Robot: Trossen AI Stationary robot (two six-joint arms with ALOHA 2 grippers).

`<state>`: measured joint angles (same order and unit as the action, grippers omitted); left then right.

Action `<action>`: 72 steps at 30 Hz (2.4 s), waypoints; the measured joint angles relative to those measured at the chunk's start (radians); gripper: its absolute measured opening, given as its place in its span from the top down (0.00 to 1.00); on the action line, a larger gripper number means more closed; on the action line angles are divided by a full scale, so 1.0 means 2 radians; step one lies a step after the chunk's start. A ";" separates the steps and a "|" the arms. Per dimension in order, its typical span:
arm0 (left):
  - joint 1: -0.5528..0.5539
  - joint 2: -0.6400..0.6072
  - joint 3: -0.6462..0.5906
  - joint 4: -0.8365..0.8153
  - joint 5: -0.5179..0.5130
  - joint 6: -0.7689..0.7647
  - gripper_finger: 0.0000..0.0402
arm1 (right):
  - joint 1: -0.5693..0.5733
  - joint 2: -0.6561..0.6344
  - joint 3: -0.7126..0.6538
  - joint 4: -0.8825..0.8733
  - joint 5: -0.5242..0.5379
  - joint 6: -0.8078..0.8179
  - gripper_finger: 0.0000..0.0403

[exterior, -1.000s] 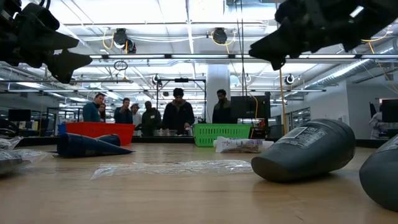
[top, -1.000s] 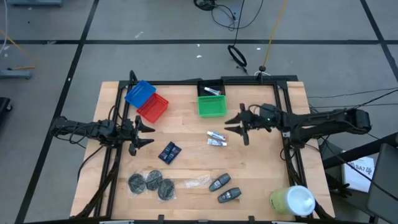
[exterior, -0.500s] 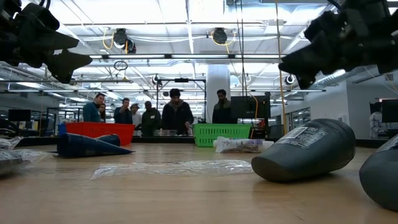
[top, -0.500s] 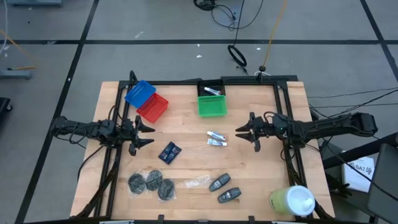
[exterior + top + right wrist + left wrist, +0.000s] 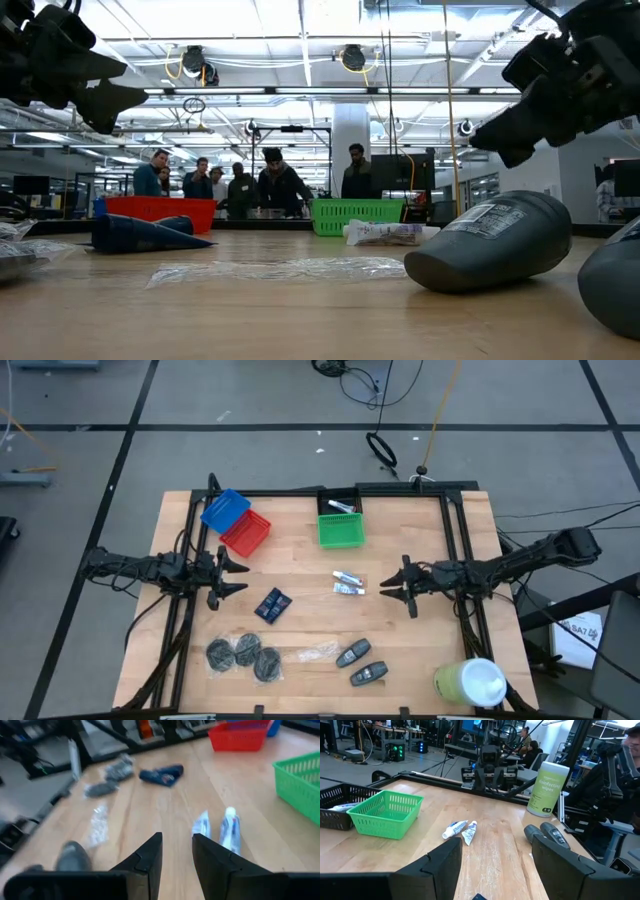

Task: Pick & Place Travel size toiletries
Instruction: Put the top white toothpaste into the black bin

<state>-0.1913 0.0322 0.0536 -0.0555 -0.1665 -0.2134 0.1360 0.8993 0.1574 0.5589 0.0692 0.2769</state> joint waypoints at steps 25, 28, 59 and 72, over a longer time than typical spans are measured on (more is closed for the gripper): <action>0.000 0.000 0.000 0.002 0.001 0.000 0.41 | -0.015 0.251 0.297 -0.264 0.069 -0.079 0.43; 0.000 0.000 0.000 0.002 0.000 0.000 0.41 | -0.031 0.272 0.307 -0.280 0.068 -0.080 0.45; 0.000 0.000 0.000 0.003 0.001 0.000 0.41 | -0.095 0.409 0.311 -0.217 -0.009 -0.088 0.47; 0.000 0.000 0.000 0.003 0.000 0.000 0.41 | -0.094 0.415 0.311 -0.219 -0.010 -0.089 0.55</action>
<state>-0.1913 0.0324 0.0536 -0.0502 -0.1658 -0.2134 -0.0528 1.7298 0.7789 0.1204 0.0502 0.0998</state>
